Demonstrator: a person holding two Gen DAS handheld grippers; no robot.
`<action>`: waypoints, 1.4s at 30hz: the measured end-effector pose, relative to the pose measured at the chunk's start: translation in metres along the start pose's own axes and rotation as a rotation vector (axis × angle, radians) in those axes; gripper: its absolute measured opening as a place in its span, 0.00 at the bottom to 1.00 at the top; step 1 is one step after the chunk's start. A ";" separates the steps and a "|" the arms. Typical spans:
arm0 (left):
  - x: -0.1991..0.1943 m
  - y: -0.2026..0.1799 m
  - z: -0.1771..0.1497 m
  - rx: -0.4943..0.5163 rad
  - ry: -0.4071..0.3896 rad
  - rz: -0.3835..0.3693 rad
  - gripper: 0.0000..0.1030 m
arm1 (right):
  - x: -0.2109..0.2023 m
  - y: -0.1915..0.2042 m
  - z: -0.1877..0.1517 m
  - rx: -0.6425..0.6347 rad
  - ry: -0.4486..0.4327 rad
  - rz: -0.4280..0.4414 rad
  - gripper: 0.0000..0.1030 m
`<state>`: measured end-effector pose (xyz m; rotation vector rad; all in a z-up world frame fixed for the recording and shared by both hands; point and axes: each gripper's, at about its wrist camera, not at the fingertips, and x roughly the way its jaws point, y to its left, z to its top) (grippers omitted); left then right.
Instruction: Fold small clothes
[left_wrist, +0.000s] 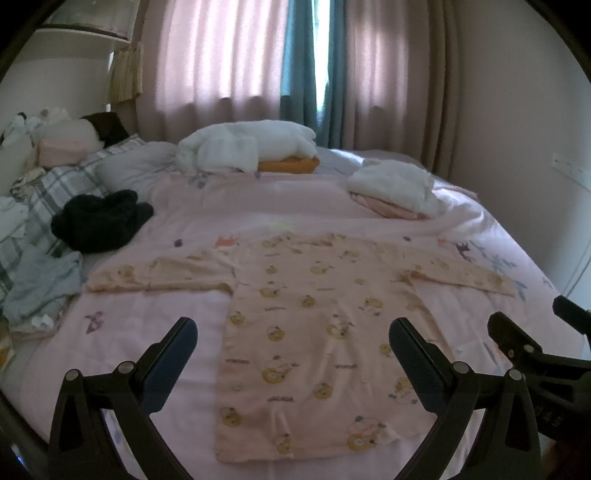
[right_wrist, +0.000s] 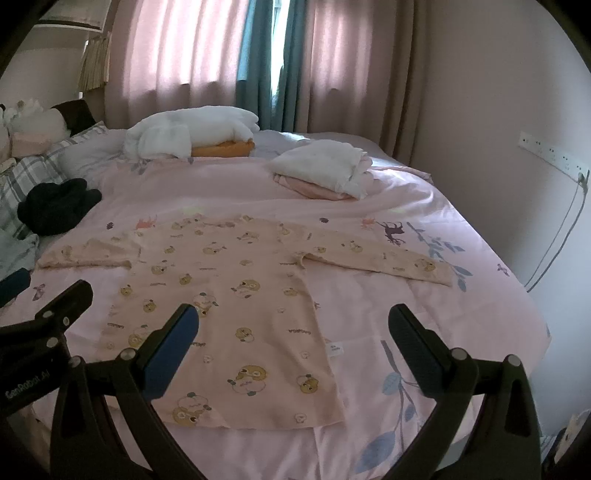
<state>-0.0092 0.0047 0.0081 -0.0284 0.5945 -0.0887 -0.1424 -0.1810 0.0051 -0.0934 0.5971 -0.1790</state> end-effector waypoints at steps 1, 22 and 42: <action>0.000 0.000 0.000 0.002 -0.001 0.001 1.00 | 0.000 0.001 0.000 0.002 -0.001 0.003 1.00; -0.004 0.001 -0.003 0.011 -0.003 -0.002 1.00 | -0.002 0.003 -0.005 0.003 0.009 0.014 1.00; 0.001 0.005 0.000 -0.007 0.026 -0.022 1.00 | 0.003 0.006 -0.013 0.011 0.025 0.023 1.00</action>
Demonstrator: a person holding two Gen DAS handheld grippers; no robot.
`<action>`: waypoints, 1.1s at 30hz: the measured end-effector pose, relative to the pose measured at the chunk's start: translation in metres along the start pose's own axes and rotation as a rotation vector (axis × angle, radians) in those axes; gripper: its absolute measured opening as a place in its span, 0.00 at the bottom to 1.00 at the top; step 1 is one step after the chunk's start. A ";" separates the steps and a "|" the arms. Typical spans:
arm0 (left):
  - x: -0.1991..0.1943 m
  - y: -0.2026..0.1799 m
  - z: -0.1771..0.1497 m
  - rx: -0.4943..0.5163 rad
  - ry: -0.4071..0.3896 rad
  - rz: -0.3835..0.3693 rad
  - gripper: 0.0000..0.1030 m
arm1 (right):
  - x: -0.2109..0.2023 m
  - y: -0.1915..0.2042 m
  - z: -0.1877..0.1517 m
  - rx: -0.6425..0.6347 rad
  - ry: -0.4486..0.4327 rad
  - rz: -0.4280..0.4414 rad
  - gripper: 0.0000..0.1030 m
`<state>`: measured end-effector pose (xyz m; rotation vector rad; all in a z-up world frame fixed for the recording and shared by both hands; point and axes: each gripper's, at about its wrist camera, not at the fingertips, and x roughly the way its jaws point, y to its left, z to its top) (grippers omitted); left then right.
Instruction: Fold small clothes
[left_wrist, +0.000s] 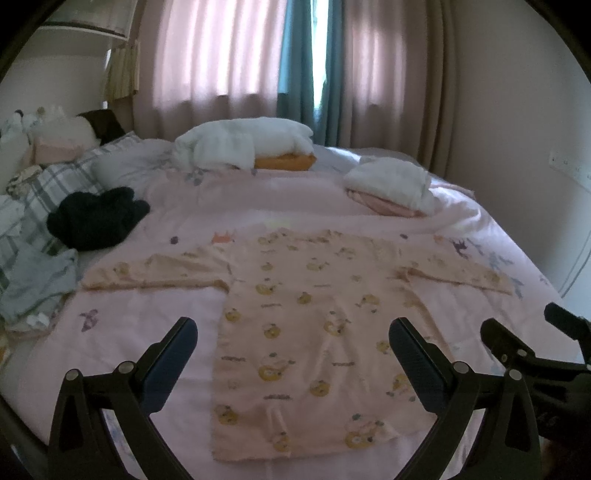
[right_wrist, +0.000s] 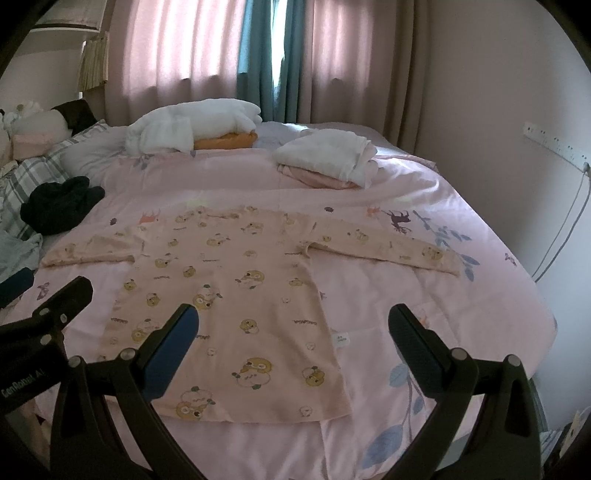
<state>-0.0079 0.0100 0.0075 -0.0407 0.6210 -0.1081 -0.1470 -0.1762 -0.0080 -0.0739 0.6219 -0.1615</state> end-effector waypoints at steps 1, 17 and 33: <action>0.000 0.000 0.000 -0.001 0.005 -0.001 1.00 | 0.001 0.000 -0.001 0.000 0.001 0.001 1.00; 0.103 0.061 -0.031 -0.242 0.260 -0.087 0.99 | 0.080 -0.056 -0.010 0.135 0.136 0.088 1.00; 0.168 0.122 -0.070 -0.685 0.511 -0.563 0.48 | 0.214 -0.342 -0.025 0.808 0.260 0.060 0.96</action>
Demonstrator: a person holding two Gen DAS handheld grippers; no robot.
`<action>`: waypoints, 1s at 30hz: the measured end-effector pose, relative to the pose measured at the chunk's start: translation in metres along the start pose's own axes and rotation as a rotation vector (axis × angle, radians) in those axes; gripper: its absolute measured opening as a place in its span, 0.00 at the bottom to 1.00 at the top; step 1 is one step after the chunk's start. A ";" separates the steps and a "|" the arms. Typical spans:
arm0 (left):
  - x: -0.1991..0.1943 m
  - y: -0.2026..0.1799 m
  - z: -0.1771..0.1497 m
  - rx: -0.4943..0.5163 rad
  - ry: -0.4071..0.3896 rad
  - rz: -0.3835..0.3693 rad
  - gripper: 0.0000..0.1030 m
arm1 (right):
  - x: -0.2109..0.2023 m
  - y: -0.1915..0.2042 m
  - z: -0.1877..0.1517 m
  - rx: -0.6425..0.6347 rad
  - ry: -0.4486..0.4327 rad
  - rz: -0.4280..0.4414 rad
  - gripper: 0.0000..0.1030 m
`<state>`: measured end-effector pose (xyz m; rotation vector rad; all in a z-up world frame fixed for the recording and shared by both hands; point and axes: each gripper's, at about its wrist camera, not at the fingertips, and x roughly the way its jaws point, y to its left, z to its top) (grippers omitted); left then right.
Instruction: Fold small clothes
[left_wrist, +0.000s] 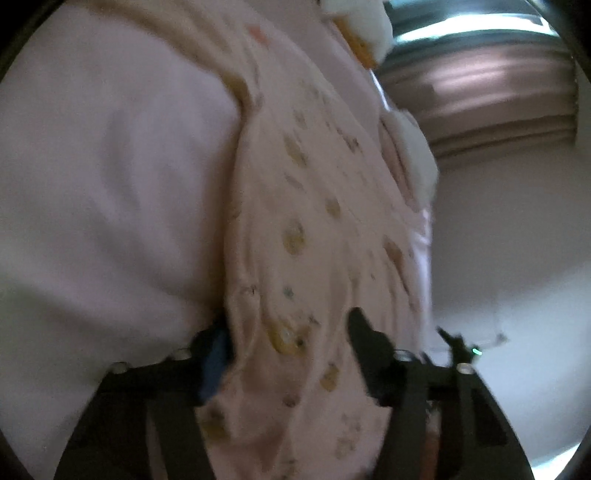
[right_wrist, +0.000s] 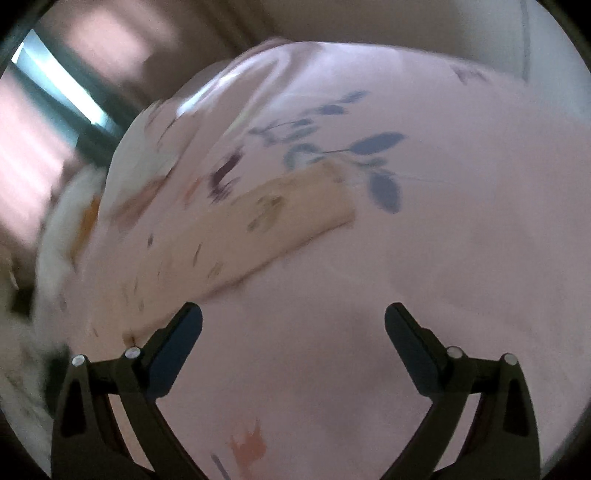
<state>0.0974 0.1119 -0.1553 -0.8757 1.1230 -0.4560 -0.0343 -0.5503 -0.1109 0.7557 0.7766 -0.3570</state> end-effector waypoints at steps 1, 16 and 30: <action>0.003 0.000 -0.001 0.015 -0.009 0.031 0.42 | 0.001 -0.012 0.007 0.062 -0.011 0.034 0.96; 0.003 0.009 -0.001 0.091 -0.038 0.161 0.09 | 0.056 -0.006 0.030 0.219 0.025 0.212 0.36; 0.006 0.012 0.003 0.116 -0.045 0.153 0.09 | 0.036 0.038 0.047 0.163 -0.072 0.260 0.09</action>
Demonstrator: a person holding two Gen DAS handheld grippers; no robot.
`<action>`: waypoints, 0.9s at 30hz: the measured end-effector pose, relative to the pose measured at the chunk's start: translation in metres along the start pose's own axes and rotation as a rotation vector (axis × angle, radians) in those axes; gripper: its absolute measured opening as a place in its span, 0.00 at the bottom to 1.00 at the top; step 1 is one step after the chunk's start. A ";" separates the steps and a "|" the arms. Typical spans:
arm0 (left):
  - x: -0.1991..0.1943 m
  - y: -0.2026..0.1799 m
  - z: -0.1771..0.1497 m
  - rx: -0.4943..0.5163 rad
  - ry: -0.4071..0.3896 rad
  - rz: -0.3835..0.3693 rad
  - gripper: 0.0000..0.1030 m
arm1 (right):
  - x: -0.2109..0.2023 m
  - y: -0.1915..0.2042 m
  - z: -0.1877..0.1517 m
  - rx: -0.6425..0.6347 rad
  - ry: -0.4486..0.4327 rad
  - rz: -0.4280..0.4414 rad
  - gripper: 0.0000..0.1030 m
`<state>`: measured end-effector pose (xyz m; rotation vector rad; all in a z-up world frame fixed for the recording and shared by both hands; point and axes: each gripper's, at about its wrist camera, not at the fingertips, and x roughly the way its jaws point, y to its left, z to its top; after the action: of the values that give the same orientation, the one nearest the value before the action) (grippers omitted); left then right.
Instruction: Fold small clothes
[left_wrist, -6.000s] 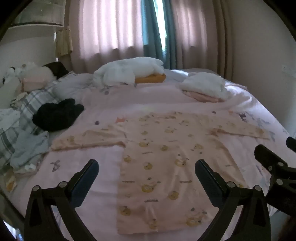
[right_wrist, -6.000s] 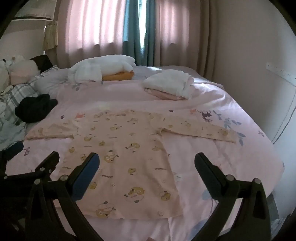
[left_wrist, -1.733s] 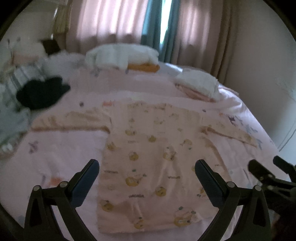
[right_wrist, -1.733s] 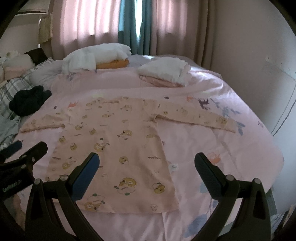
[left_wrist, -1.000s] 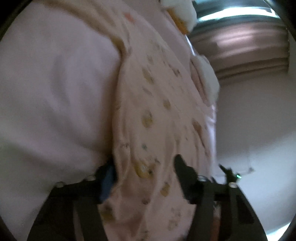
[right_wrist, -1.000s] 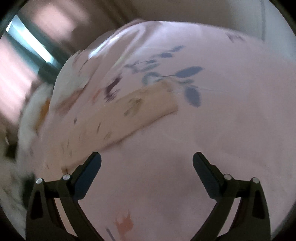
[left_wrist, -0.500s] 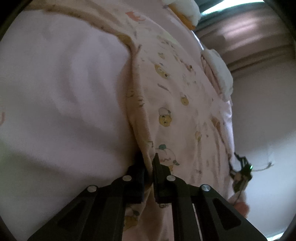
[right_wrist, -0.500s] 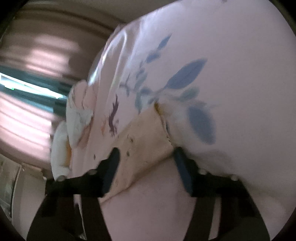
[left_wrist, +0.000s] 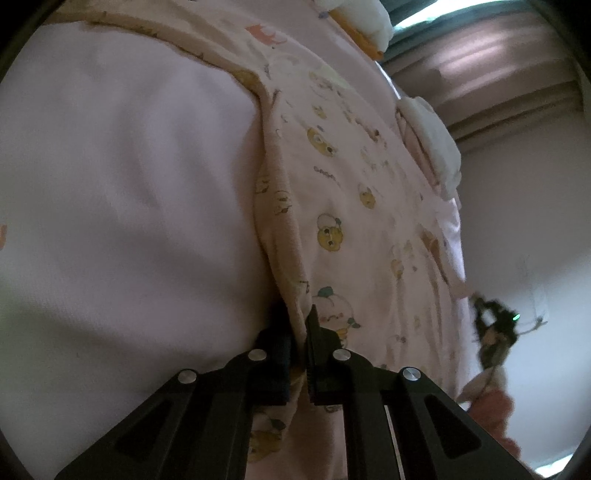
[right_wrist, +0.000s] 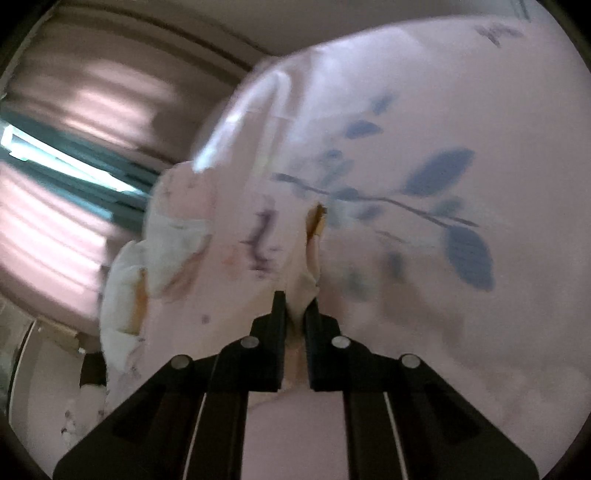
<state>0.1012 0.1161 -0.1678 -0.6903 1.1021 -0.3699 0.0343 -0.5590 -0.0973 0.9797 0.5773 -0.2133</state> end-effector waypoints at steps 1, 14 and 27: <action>0.000 0.000 0.000 0.004 0.000 0.000 0.09 | -0.002 0.019 -0.002 -0.031 -0.002 0.029 0.09; -0.008 0.009 -0.009 0.017 -0.021 -0.051 0.09 | 0.081 0.235 -0.124 -0.347 0.229 0.245 0.09; -0.004 0.015 -0.014 0.076 -0.072 -0.131 0.09 | 0.221 0.349 -0.357 -0.594 0.642 0.280 0.09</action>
<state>0.0856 0.1249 -0.1793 -0.7052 0.9723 -0.4922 0.2356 -0.0515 -0.1182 0.5189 1.0042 0.5225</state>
